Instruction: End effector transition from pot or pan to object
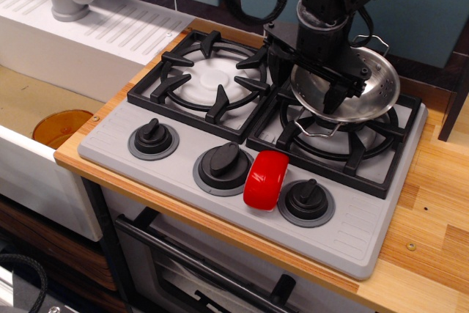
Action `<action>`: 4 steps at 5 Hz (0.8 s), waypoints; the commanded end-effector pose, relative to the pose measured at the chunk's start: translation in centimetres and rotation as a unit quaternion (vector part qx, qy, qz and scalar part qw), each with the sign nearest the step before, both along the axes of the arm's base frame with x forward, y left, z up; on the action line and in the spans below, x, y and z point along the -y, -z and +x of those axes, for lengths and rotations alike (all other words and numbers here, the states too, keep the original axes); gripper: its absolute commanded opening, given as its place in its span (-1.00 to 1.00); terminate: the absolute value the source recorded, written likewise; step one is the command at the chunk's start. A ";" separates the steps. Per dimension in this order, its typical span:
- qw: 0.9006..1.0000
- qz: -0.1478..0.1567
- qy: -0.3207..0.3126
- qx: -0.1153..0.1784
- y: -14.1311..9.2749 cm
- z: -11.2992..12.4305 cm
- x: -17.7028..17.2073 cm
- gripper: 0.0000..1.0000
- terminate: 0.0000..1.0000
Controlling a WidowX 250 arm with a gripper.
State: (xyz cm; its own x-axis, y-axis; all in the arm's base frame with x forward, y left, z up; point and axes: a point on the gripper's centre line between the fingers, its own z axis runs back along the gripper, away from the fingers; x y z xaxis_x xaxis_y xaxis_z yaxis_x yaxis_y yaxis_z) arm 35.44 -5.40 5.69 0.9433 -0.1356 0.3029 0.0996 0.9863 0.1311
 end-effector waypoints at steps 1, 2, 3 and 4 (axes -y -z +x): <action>1.000 0.000 0.000 0.000 0.0 0.0 0.0 1.00 -1.00; 1.000 -0.009 -0.006 -0.006 -2.4 0.2 0.6 1.00 -1.00; 1.000 0.012 0.012 -0.014 -5.2 0.5 0.4 1.00 -1.00; 0.999 0.027 0.018 -0.027 -7.8 0.7 0.1 1.00 -1.00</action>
State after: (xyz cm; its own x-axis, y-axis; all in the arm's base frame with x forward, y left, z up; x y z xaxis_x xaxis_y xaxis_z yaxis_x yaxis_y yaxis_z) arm 35.44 -5.31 10.46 0.9719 -0.1843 0.1467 0.1566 0.9708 0.1820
